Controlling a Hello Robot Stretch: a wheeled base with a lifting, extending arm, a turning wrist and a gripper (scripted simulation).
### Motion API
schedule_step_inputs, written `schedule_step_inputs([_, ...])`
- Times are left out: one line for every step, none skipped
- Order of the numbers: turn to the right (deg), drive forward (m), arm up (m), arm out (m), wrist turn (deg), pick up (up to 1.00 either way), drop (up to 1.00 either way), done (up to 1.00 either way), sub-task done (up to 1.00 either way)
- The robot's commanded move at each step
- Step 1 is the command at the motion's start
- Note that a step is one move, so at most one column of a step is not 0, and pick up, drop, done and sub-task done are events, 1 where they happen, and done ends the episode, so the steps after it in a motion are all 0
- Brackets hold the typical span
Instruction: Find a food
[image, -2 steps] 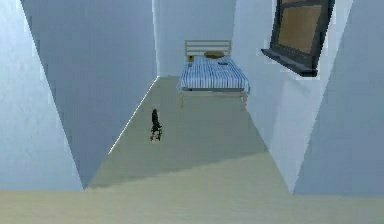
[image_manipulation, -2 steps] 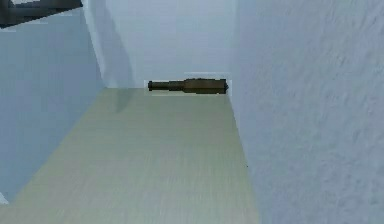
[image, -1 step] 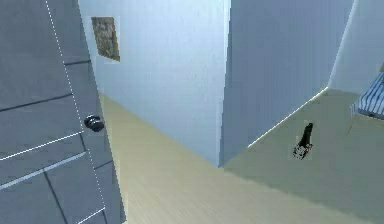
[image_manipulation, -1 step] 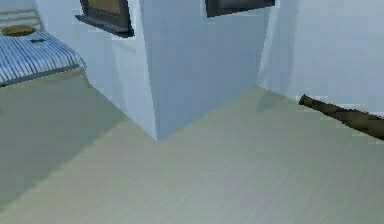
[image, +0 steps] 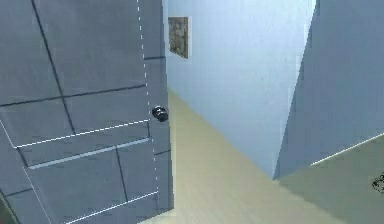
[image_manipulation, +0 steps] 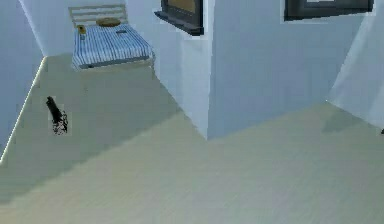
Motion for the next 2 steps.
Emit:
schedule_step_inputs([0.0, 0.45, 0.00, 0.00, 0.0, 0.00, 0.00, 0.00, 0.00])
schedule_step_inputs([-45.0, 0.00, 0.00, 0.00, 0.0, 0.00, 0.00, 0.00, 0.00])
